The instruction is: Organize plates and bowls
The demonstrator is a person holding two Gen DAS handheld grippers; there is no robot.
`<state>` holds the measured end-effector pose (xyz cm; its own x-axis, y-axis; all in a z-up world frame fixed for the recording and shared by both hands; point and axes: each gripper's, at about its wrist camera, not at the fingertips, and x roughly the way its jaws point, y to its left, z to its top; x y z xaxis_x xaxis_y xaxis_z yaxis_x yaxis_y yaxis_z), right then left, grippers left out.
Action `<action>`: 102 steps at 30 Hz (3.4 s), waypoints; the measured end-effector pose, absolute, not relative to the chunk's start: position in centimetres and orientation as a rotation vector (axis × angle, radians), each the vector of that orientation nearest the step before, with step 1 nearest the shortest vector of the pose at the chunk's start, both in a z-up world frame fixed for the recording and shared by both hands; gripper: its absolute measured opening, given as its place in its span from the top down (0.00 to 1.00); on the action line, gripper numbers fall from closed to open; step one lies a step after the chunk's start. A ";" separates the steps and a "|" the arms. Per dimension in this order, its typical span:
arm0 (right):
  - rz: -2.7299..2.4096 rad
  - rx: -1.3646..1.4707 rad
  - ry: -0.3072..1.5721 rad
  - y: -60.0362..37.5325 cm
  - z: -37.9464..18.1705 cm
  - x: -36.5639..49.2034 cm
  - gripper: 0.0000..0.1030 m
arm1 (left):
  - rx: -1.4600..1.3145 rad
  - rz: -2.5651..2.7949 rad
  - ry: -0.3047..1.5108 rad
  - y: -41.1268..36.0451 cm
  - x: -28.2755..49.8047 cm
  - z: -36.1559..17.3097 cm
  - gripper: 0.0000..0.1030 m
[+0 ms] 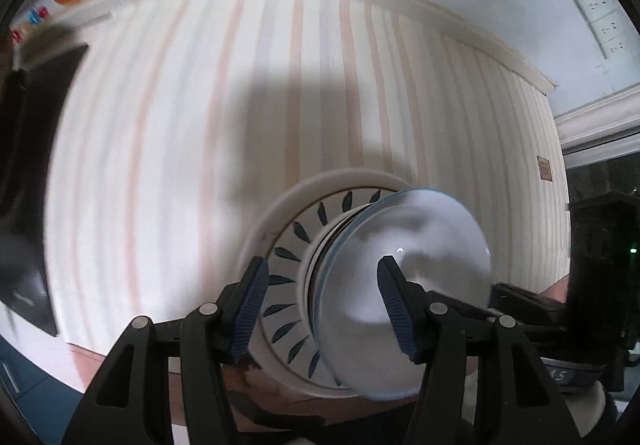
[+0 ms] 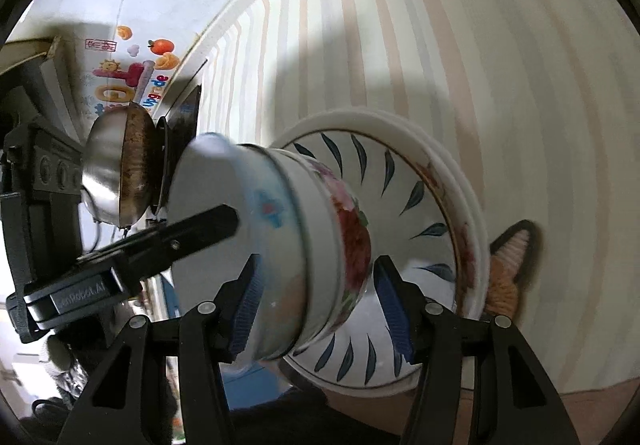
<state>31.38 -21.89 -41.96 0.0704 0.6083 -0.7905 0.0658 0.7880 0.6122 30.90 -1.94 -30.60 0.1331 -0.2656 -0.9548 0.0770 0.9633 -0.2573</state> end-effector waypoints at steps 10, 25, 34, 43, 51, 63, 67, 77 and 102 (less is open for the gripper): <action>0.271 0.295 1.277 -21.6 -32.1 27.1 0.11 | -0.042 -0.164 1.229 -0.6 27.0 -25.3 0.11; 0.075 0.168 1.034 -20.2 -22.0 20.0 0.04 | -0.011 -0.176 1.048 0.7 20.7 -18.4 0.08; 0.081 0.142 0.921 -20.0 -16.2 14.3 0.04 | -0.015 -0.104 0.909 1.1 14.5 -13.4 0.08; 0.127 0.082 0.830 -19.3 -11.3 6.5 0.03 | -0.039 -0.041 0.822 0.5 6.7 -10.2 0.02; 0.140 0.064 0.803 -19.6 -8.7 -0.7 0.03 | -0.031 -0.043 0.804 -0.3 0.7 -8.5 0.02; 0.062 0.041 0.732 -19.9 -5.9 -7.9 0.03 | -0.001 -0.047 0.785 -0.6 -4.5 -7.8 0.02; 0.047 0.039 0.728 -19.6 -5.6 -8.9 0.03 | -0.001 -0.047 0.788 0.1 -5.1 -7.8 0.02; 0.028 0.047 0.741 -18.6 -5.7 -9.3 0.02 | -0.009 -0.047 0.763 1.7 -6.1 -7.1 0.02; 0.020 0.033 0.750 -17.2 -6.5 -9.5 0.02 | -0.032 -0.047 0.748 3.1 -6.7 -6.6 0.02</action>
